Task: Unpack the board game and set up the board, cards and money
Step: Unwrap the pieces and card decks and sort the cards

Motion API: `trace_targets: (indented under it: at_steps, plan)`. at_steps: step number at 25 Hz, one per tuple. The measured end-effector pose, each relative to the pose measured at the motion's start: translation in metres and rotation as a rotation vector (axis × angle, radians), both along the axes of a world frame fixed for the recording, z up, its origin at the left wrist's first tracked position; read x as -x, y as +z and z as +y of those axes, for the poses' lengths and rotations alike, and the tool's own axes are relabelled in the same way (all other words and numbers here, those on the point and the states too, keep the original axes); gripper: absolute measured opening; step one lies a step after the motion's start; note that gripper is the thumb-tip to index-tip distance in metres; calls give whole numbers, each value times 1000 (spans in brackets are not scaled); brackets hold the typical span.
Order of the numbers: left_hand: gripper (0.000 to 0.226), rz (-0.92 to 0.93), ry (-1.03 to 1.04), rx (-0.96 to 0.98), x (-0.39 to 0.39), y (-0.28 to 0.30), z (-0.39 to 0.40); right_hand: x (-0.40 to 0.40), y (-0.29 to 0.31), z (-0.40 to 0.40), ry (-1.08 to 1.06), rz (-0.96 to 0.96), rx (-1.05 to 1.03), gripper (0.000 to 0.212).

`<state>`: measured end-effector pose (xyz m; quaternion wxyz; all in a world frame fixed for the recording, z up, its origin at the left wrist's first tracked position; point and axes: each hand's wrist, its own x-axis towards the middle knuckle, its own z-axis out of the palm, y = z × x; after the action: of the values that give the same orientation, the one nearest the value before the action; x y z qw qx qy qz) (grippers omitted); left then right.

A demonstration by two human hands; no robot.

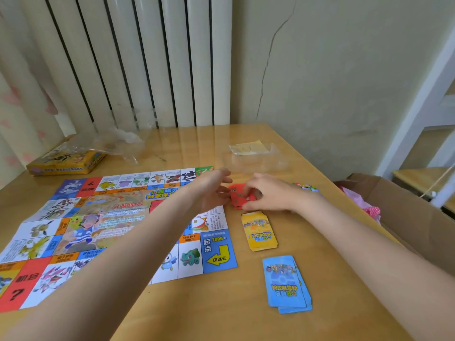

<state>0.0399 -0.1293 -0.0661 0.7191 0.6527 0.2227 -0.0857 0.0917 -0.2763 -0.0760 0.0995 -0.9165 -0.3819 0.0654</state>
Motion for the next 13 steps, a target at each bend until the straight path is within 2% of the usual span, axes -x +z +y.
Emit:
trace_targets:
  at_steps: [5,7,13]
  plan:
    - [36,39,-72,5,1,9,8,-22,13,13,25,180,141,82]
    - [33,49,-113,25,-1,9,7,-26,15,20,34,222,204,86]
    - [38,56,-130,-85,-7,6,-3,-29,17,31,59,161,230,82]
